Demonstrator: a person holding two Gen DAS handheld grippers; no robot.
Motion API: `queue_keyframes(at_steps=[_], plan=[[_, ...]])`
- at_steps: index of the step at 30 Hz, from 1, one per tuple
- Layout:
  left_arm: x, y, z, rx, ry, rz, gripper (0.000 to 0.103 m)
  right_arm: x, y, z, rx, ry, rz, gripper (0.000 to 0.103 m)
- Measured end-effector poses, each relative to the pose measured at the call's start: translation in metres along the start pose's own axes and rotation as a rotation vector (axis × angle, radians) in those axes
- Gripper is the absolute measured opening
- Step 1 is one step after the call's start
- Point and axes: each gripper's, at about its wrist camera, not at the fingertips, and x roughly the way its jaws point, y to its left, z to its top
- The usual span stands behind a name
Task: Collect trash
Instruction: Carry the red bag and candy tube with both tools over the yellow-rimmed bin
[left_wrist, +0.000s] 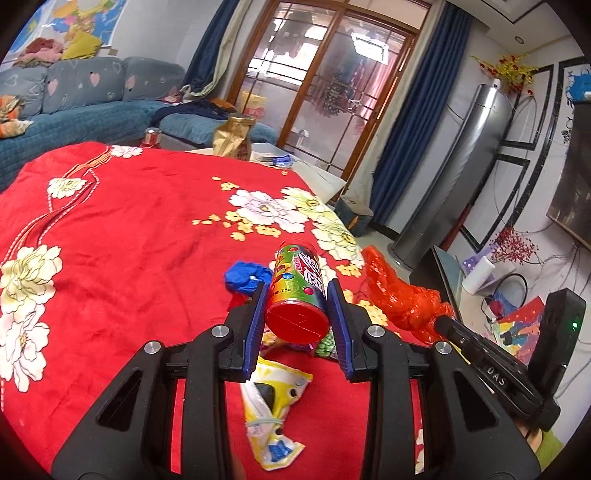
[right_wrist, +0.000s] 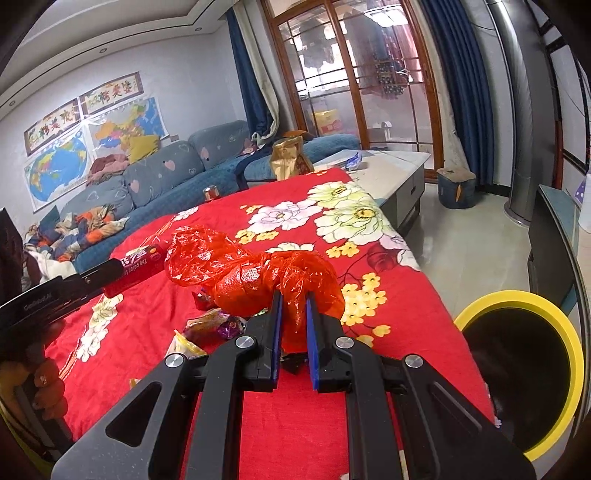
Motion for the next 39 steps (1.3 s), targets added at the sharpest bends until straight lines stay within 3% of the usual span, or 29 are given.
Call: queue_keyframes(at_steps=[39], plan=[[0.011,-0.103,-0.032,0.181,0.064,-0.161,0.026,-0.051,-0.078,-0.003,0.093,-0.058,-0.151,0.011]])
